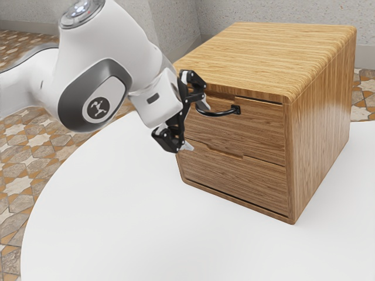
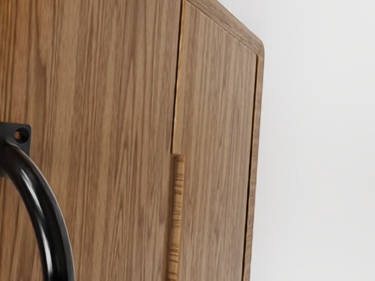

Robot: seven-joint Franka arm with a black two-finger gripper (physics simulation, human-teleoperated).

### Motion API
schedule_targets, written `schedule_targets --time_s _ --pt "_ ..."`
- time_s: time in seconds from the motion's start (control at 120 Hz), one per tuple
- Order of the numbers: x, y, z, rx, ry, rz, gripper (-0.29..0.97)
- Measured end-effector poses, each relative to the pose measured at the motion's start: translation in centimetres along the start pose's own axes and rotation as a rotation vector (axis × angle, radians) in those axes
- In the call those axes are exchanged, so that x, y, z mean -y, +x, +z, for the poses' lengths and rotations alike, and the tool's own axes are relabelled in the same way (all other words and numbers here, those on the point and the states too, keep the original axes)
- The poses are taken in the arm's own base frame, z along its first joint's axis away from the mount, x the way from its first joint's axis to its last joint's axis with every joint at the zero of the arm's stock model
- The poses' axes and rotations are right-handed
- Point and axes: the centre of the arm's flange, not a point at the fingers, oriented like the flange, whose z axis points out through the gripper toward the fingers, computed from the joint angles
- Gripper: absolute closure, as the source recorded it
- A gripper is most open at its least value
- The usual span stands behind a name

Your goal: Pull the drawer handle with one arm to open the drawer

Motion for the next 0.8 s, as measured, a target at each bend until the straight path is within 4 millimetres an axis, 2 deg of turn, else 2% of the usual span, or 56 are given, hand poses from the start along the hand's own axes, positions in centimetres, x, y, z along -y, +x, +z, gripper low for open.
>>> schedule_targets --time_s 0.217,0.55,0.8 --pt "0.4 -0.2 0.9 0.006 0.002 -0.018 0.0" --pt "1.6 0.1 0.8 0.003 0.029 -0.034 0.0" --pt "1.6 0.3 1.5 0.004 0.021 -0.043 0.0"
